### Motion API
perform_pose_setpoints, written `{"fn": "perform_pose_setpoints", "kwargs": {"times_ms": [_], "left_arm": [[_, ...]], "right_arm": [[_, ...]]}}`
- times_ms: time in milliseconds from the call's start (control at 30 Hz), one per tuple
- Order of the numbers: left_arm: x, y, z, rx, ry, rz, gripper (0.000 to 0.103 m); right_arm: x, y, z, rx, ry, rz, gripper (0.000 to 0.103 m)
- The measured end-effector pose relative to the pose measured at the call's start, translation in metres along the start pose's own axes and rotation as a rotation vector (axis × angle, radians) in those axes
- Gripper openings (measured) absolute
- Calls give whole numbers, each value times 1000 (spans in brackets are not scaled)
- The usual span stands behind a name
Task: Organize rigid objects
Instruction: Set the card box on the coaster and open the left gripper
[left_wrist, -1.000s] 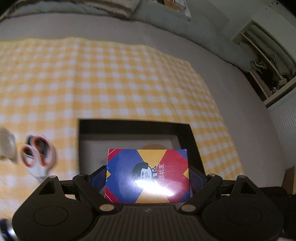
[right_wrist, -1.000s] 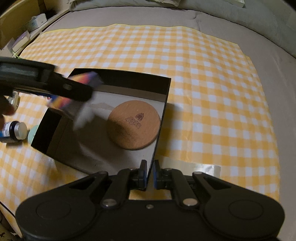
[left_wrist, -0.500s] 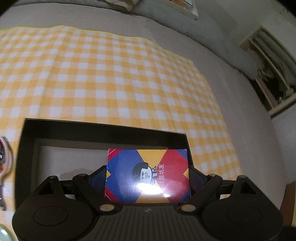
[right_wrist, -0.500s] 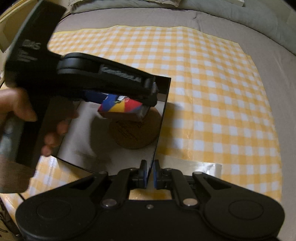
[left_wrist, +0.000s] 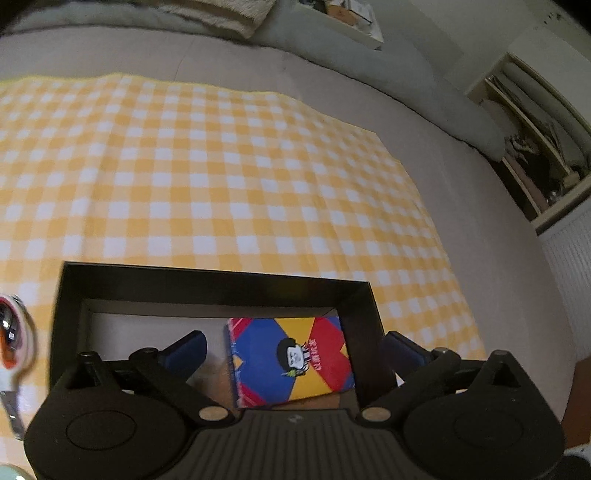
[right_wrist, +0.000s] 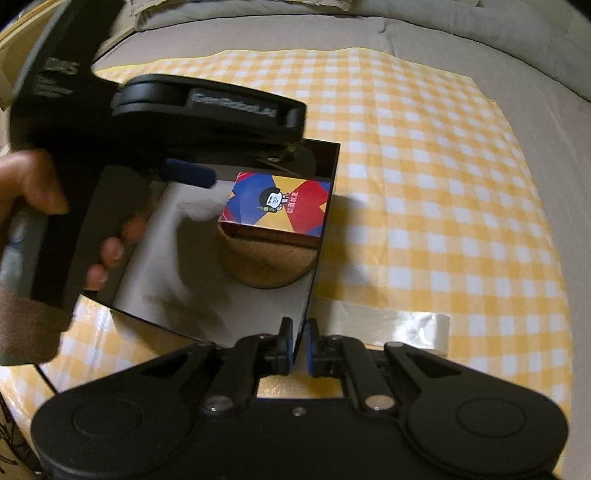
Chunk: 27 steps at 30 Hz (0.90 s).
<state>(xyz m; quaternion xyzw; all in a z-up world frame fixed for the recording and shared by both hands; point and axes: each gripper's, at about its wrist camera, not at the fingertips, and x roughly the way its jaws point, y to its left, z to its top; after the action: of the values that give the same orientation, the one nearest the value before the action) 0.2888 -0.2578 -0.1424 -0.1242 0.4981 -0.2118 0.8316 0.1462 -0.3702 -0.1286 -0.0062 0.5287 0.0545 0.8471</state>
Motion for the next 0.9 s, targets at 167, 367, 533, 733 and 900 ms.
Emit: {"fn": "perform_pose_setpoints", "kwargs": {"times_ms": [167, 367, 533, 733, 900], "left_arm": [[-16, -1, -2, 60, 6, 30, 101], [-43, -1, -10, 116, -1, 44, 102], [-69, 0, -18, 170, -7, 62, 102], [-98, 6, -25, 207, -22, 98, 103], [-123, 16, -32, 228, -53, 120, 103]], "right_arm": [[1, -4, 3, 30, 12, 5, 7], [6, 0, 5, 34, 25, -28, 7], [12, 6, 5, 27, 31, -85, 8], [11, 6, 5, 69, 30, -87, 5], [6, 8, 7, 94, 25, -105, 4]]}}
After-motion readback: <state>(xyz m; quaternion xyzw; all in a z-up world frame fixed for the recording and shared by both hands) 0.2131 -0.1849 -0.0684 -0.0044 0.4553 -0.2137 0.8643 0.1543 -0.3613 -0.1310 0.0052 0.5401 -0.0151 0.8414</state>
